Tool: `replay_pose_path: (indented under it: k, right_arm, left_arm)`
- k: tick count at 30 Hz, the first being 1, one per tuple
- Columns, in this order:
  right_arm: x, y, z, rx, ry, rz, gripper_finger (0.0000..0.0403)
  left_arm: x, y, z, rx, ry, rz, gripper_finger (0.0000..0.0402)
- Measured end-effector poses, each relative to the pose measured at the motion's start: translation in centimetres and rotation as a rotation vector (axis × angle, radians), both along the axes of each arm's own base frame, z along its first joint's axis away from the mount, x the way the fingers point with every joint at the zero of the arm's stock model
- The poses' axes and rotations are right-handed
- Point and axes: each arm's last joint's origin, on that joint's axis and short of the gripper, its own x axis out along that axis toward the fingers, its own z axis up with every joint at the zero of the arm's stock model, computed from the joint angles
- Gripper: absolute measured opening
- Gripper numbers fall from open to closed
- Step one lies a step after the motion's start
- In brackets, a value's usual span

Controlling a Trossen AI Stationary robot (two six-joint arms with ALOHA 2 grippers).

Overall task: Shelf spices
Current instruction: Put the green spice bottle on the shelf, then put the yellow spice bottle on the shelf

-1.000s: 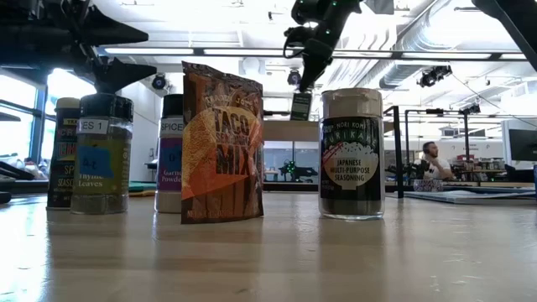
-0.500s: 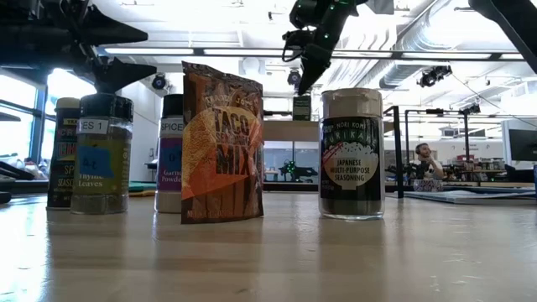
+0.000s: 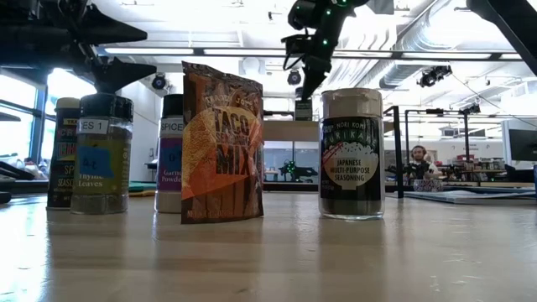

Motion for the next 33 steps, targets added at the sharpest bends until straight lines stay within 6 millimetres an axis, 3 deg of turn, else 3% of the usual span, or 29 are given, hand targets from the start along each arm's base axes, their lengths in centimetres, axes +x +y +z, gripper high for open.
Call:
replay_pose_path:
  k: [13,19,22,26,29,33]
  right_arm:
    - [0.3,0.6,0.4,-0.093,0.037,-0.028,0.028]
    - [-0.3,2.8,2.7,-0.132,-0.015,-0.003,0.028]
    - [-1.2,4.5,4.6,-0.143,-0.071,-0.037,0.028]
    - [-2.8,7.7,6.8,-0.011,-0.185,-0.037,0.028]
    - [-3.2,11.0,6.7,0.044,-0.191,0.013,0.028]
    - [-3.6,15.9,5.2,0.023,-0.187,0.053,0.028]
  left_arm:
    - [0.0,0.0,0.0,0.0,0.0,0.0,0.0298]
    - [0.0,0.0,0.0,-0.003,0.0,-0.001,0.0298]
    - [0.0,-0.2,-0.1,-0.003,0.006,-0.07,0.0298]
    - [0.2,-0.5,-0.3,0.021,0.032,-0.114,0.0298]
    - [0.4,-0.8,0.3,0.065,0.135,-0.09,0.0298]
    - [0.8,-1.3,2.9,0.108,0.268,-0.064,0.0298]
